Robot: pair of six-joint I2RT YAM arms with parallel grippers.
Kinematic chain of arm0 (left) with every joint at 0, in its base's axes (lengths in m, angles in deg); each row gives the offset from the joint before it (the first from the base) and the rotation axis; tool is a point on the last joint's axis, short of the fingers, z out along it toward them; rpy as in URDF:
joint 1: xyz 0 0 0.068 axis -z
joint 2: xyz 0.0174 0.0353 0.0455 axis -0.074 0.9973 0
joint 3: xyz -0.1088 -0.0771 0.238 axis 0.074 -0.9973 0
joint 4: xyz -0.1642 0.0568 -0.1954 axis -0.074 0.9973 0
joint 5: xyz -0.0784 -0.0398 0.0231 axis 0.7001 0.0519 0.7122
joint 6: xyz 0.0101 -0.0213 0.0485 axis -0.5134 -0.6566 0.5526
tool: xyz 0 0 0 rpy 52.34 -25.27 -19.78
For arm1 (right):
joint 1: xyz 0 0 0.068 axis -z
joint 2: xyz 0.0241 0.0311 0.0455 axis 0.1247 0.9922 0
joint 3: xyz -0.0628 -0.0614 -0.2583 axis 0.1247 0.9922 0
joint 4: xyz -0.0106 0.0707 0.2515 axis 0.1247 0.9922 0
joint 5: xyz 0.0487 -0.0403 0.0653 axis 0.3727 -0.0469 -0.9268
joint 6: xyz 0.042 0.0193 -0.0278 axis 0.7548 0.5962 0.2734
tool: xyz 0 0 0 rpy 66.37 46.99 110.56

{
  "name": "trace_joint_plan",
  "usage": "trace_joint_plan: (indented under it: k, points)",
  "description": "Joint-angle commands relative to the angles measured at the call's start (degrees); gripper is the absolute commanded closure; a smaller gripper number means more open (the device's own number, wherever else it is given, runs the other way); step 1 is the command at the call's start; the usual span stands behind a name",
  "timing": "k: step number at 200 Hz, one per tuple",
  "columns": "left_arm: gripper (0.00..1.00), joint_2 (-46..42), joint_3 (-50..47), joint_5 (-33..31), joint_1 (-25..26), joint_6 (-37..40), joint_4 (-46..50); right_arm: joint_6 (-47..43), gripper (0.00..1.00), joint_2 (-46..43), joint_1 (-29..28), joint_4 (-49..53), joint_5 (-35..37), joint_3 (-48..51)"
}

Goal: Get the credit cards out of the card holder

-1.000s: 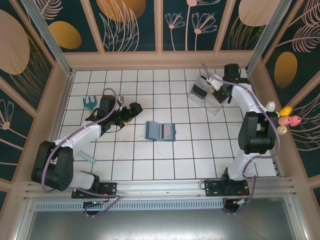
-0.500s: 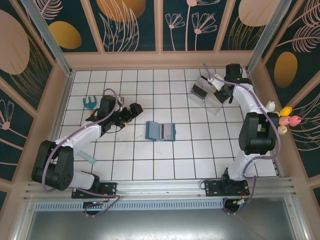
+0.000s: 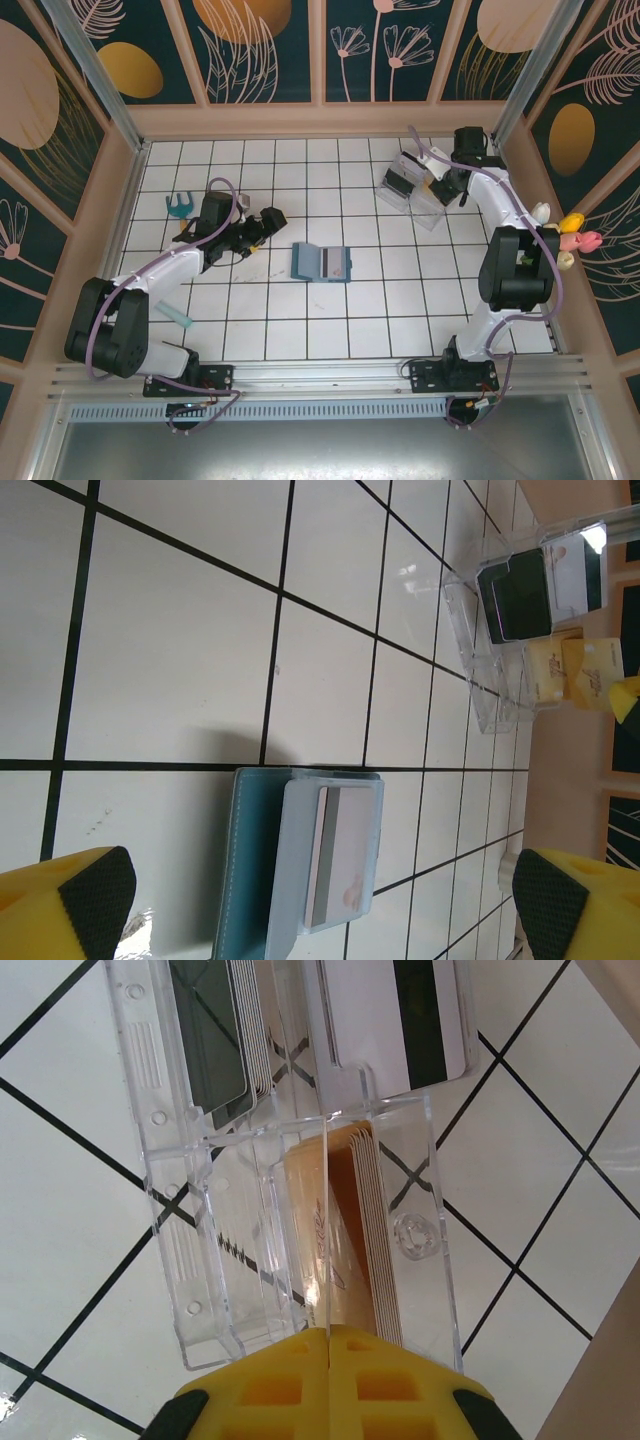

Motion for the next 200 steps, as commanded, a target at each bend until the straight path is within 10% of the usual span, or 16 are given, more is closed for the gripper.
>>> trace_joint_plan:
  k: [1,200]
  points:
    - [0.02,0.78,-0.62,0.76,-0.34,0.04,-1.56,-1.39,0.97,1.71,0.37,-0.33,-1.44,-0.17]
    - [0.01,0.77,-1.58,2.4,-0.4,0.35,-2.33,-3.06,0.76,1.32,0.3,-1.56,2.42,-0.92]
